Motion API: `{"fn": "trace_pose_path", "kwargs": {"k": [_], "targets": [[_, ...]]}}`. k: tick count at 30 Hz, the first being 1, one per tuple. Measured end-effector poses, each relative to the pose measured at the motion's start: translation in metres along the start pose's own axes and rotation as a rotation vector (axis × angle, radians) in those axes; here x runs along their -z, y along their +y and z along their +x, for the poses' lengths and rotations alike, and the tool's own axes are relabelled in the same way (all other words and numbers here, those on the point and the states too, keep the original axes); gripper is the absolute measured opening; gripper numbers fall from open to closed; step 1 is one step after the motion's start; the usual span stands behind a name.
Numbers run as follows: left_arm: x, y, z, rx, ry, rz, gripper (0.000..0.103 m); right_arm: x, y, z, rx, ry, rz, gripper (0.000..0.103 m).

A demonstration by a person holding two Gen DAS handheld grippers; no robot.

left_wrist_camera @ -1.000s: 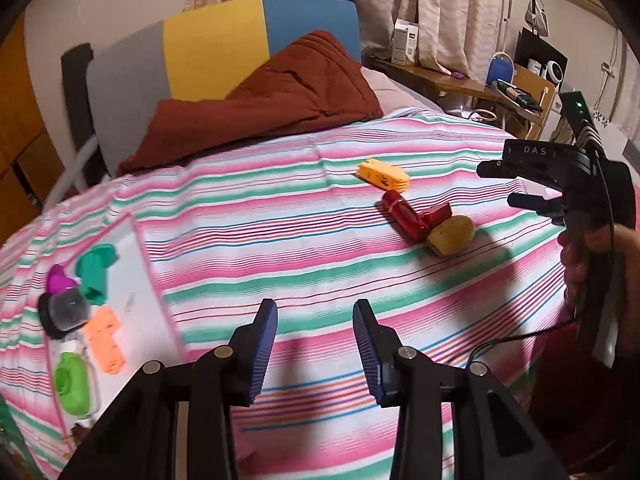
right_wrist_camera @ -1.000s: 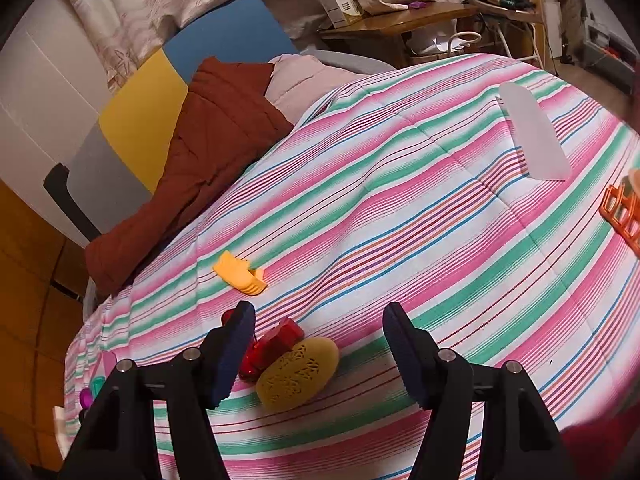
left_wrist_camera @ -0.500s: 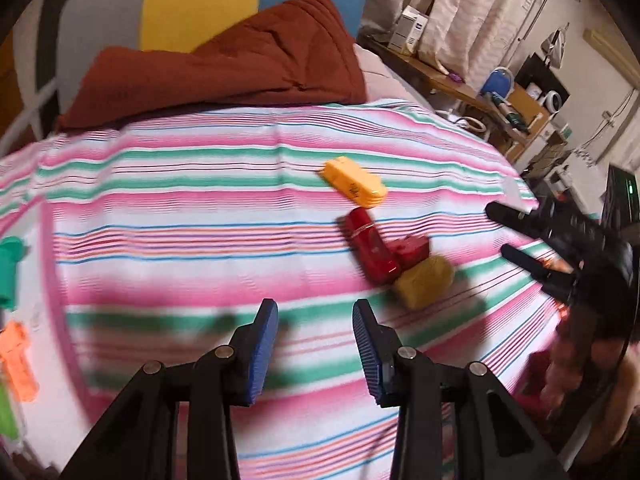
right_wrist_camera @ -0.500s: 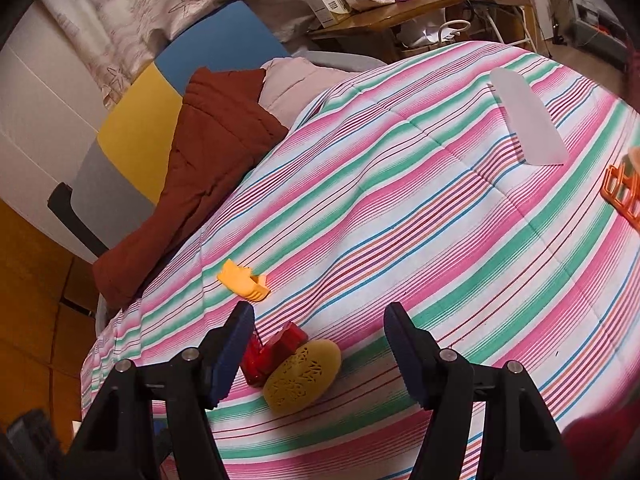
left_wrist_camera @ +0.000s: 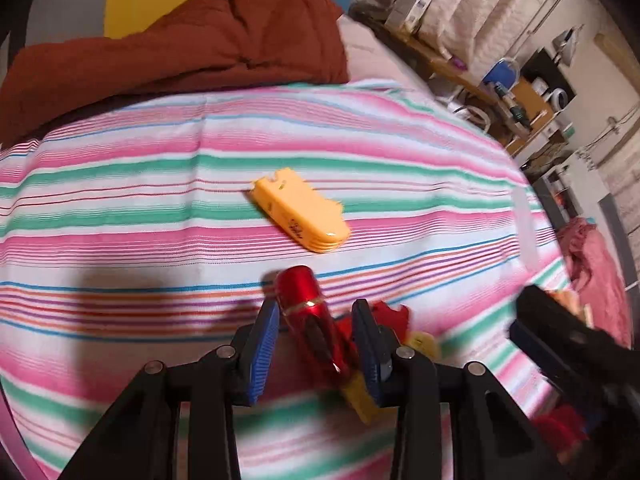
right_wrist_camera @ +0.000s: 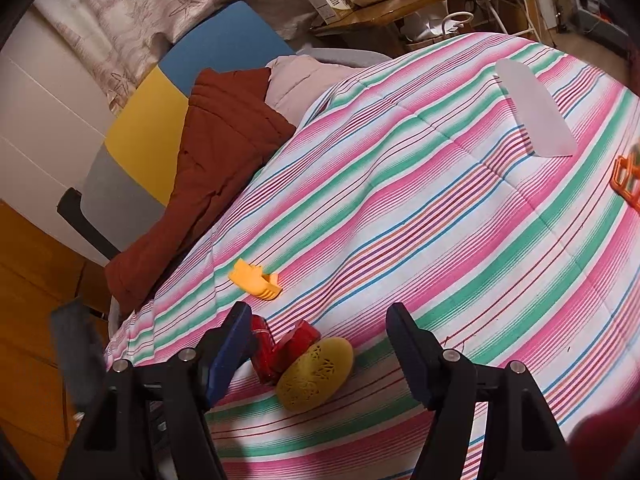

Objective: Organize rigid objects
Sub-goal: 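Grasp the red cylinder with the left gripper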

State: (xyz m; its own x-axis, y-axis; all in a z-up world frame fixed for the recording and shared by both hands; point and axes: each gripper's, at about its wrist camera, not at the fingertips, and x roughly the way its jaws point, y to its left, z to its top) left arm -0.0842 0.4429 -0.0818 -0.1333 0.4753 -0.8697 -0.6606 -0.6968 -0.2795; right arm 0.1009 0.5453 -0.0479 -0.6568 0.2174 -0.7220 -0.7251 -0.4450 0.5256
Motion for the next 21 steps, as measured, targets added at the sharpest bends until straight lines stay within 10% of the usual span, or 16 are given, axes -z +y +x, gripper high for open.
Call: {"fn": "trace_pose_path", "kwargs": {"k": [21], "targets": [[0.108, 0.041, -0.048, -0.071, -0.123, 0.153, 0.026, 0.007, 0.008, 0.024, 0.004, 0.125, -0.074, 0.074]]}}
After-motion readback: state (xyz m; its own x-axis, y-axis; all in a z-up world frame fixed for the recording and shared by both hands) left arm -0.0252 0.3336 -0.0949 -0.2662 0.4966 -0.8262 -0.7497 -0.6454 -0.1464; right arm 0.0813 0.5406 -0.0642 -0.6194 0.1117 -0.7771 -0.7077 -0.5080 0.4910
